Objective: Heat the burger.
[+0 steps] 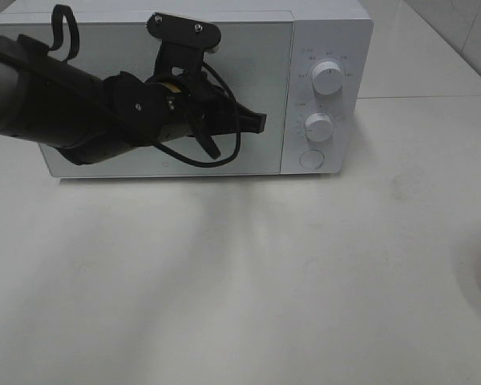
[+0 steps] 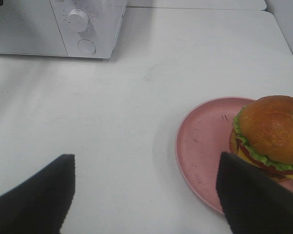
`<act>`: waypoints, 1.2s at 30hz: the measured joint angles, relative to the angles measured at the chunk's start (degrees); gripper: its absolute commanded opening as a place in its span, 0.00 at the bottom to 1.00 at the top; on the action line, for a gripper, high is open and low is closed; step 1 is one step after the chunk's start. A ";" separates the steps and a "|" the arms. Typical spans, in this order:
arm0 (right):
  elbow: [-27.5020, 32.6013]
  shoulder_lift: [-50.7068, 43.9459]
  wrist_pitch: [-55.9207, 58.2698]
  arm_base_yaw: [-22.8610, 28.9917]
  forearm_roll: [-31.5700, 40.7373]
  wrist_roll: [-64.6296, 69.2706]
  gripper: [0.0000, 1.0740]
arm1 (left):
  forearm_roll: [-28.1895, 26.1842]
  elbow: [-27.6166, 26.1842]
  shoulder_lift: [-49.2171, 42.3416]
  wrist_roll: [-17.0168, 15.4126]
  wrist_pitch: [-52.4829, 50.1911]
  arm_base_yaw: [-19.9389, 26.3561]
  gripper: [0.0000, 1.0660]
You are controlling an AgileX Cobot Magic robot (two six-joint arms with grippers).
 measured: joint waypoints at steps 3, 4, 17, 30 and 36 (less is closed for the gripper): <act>0.00 0.00 0.00 0.00 0.00 0.00 0.71 | -0.57 -0.40 -3.15 1.38 4.76 -1.20 0.00; 0.00 0.00 0.00 0.00 0.00 0.00 0.71 | -0.57 -0.40 -3.15 1.38 4.76 -1.20 0.00; 0.00 0.00 0.00 0.00 0.00 0.00 0.71 | -0.57 -0.69 -7.56 1.72 38.16 -0.92 0.96; 0.00 0.00 0.00 0.00 0.00 0.00 0.71 | 14.04 -0.69 -12.89 -4.35 72.14 1.20 0.94; 0.00 0.00 0.00 0.00 0.00 0.00 0.71 | 18.11 -0.69 -17.88 -10.66 80.16 7.85 0.94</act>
